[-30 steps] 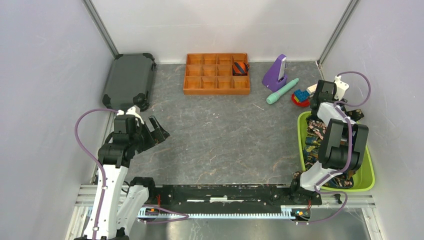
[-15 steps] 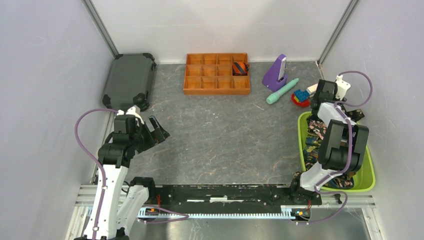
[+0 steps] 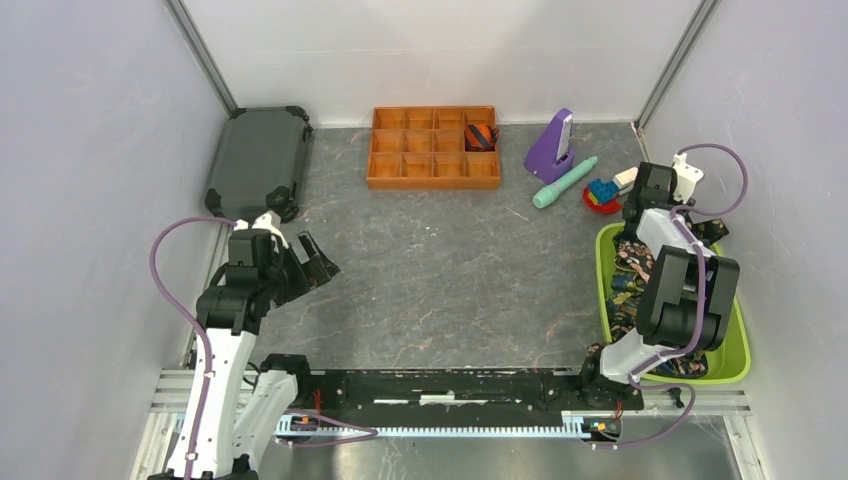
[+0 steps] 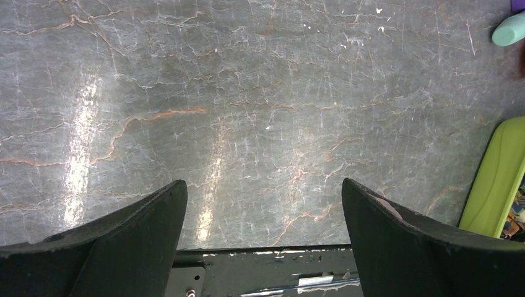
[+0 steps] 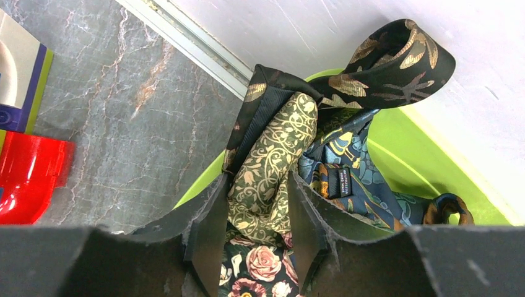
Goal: Roll the ties
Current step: Pick up the tie from the bin.
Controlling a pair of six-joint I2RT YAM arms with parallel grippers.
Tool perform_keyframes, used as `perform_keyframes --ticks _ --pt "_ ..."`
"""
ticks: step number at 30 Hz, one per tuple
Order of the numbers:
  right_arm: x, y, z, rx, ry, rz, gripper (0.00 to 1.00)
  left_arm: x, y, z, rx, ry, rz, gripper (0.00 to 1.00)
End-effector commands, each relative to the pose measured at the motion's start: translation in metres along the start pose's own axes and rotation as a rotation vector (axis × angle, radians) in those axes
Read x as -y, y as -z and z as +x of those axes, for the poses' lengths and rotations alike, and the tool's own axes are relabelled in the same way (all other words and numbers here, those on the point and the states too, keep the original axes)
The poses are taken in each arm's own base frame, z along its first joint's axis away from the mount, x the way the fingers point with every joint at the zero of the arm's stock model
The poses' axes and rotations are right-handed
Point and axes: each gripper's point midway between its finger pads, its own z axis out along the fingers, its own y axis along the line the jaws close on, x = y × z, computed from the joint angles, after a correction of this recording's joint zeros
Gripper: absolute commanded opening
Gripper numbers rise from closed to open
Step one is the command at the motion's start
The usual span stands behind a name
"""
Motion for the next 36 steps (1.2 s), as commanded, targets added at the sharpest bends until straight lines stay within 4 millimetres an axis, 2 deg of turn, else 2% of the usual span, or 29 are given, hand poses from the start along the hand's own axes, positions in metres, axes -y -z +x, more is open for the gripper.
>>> perform_keyframes --ticks 1,2,3,4,5,8,13,18,22,26,29,31,36 --pt "0.009 0.002 -0.001 0.014 0.007 0.041 0.45 0.000 -0.001 -0.007 0.029 -0.047 0.003 0.99" --pt "0.010 0.000 -0.001 0.011 0.012 0.045 0.40 0.000 -0.001 -0.007 0.028 -0.047 0.002 0.99" --pt "0.011 0.000 -0.001 0.008 0.016 0.054 0.28 0.000 -0.001 -0.007 0.031 -0.048 0.004 0.99" --pt "0.012 0.001 -0.002 0.007 0.015 0.060 0.12 0.000 -0.001 -0.007 0.031 -0.048 0.003 0.99" --pt "0.014 0.001 -0.002 0.005 0.010 0.069 0.06 0.000 -0.001 -0.007 0.032 -0.048 0.004 0.99" --pt "0.019 0.007 -0.006 0.015 0.004 0.079 0.00 0.000 0.000 -0.007 0.032 -0.048 0.006 0.99" --pt "0.029 0.033 -0.033 0.082 -0.037 0.055 0.00 0.001 0.001 -0.007 0.038 -0.049 0.009 0.99" --pt "0.030 0.083 -0.084 0.198 -0.090 -0.071 0.00 0.001 0.002 -0.008 0.045 -0.051 0.012 0.99" --pt "0.039 0.128 -0.133 0.329 -0.129 -0.195 0.00 0.001 0.002 -0.008 0.045 -0.050 0.014 0.99" --pt "0.049 0.168 -0.174 0.447 -0.156 -0.291 0.00 0.002 0.003 -0.008 0.050 -0.052 0.017 0.99" --pt "0.048 0.202 -0.202 0.535 -0.177 -0.403 0.00 0.002 0.004 -0.008 0.051 -0.051 0.017 0.99" --pt "0.043 0.231 -0.221 0.601 -0.183 -0.527 0.00 0.002 0.004 -0.008 0.052 -0.053 0.019 0.99" --pt "0.035 0.309 -0.252 0.732 -0.217 -0.833 0.00 0.002 0.005 -0.009 0.057 -0.052 0.018 0.99"
